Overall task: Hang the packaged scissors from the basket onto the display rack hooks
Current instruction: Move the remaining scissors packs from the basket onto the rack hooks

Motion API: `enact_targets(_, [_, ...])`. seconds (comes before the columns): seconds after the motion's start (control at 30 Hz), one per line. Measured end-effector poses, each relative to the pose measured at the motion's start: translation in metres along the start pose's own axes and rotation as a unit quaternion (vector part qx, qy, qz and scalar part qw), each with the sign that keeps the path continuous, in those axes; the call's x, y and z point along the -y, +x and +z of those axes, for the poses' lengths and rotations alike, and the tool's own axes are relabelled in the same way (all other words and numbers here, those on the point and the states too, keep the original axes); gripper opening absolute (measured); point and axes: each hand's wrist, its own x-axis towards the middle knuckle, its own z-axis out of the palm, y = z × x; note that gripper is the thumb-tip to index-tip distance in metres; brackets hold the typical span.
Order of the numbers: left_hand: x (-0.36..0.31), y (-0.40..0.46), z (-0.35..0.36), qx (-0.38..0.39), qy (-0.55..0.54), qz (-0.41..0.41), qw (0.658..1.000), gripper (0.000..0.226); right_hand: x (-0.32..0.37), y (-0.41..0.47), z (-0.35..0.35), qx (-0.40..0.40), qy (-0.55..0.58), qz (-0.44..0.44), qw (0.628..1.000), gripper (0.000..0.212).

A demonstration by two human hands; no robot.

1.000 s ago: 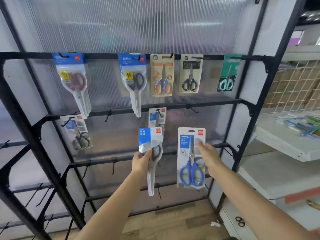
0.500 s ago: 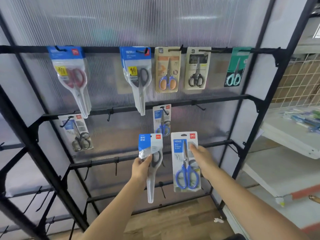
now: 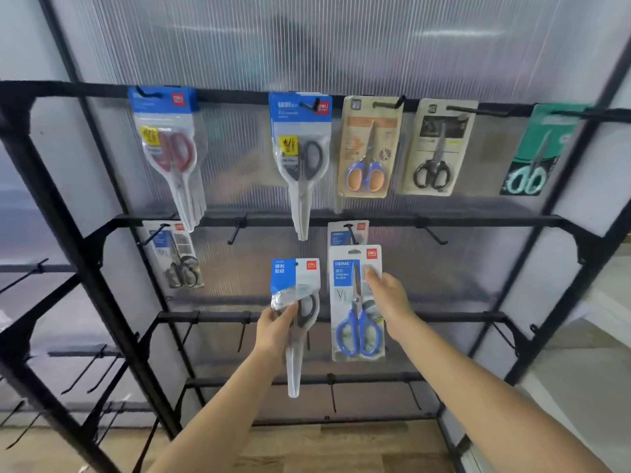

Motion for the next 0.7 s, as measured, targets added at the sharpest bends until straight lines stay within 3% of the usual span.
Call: enact_targets(0.7, [0.005,0.024,0.01,-0.049,0.015,0.007,0.999,0.037,-0.02,0.045,-0.002,-0.001,0.019,-0.065,0.998,0.029])
